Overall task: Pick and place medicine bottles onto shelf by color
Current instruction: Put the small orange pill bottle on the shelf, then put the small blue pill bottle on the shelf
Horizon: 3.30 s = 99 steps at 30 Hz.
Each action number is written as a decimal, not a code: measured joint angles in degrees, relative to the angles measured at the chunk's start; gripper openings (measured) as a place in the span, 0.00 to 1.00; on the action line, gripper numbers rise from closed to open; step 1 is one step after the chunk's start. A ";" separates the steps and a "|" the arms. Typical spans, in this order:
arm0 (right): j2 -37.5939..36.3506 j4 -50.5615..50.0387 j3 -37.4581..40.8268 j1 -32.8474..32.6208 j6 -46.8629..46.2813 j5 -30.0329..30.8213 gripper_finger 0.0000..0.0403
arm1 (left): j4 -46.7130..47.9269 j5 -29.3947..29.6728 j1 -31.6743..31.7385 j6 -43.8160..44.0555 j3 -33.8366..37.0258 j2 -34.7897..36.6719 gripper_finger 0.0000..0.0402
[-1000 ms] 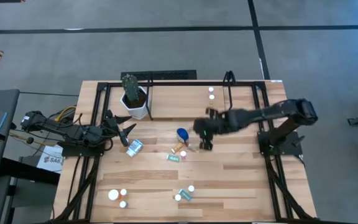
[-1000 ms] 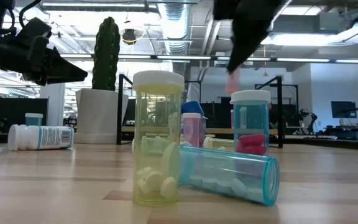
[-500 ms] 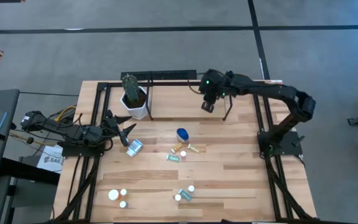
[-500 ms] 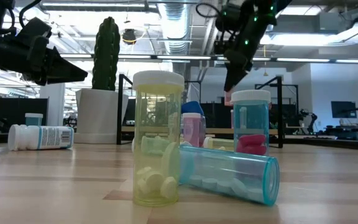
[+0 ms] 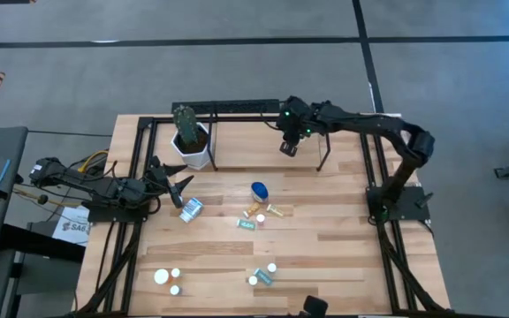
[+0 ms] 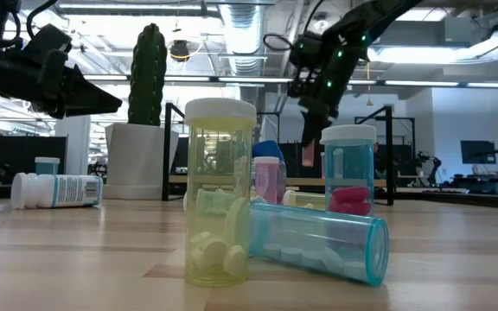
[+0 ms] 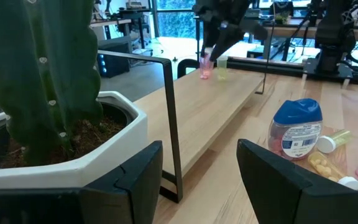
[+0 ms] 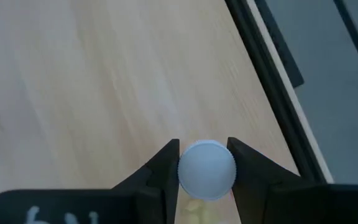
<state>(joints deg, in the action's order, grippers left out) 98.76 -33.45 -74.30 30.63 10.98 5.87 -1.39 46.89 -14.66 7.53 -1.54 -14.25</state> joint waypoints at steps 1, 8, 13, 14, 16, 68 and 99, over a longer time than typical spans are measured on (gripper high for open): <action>0.77 0.28 0.00 0.28 -0.22 0.00 0.33 | 0.02 0.01 0.01 0.00 0.00 -0.01 0.49; 4.48 2.49 -0.22 2.01 -3.41 0.09 0.35 | 0.01 0.00 0.00 0.00 0.00 0.01 0.49; 4.81 5.66 -0.22 2.23 -3.90 0.01 0.34 | 0.00 0.02 0.00 0.00 0.00 0.01 0.49; 4.81 6.49 -0.22 2.27 -3.89 0.02 0.34 | 0.00 0.02 0.01 0.00 0.00 0.01 0.49; 4.78 7.87 -0.22 2.54 -3.91 0.00 0.34 | 0.01 0.00 0.01 0.00 0.00 0.01 0.49; 4.74 6.47 -0.22 3.96 -6.48 0.00 0.36 | 0.00 0.02 0.02 0.00 0.00 0.01 0.49; 4.68 -2.69 -10.47 3.87 -4.28 1.60 0.51 | 0.00 0.02 0.02 0.00 0.00 -0.01 0.49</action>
<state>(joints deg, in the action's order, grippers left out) 103.45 -36.14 -84.77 34.50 6.70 7.46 -1.39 46.92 -14.64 7.53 -1.54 -14.26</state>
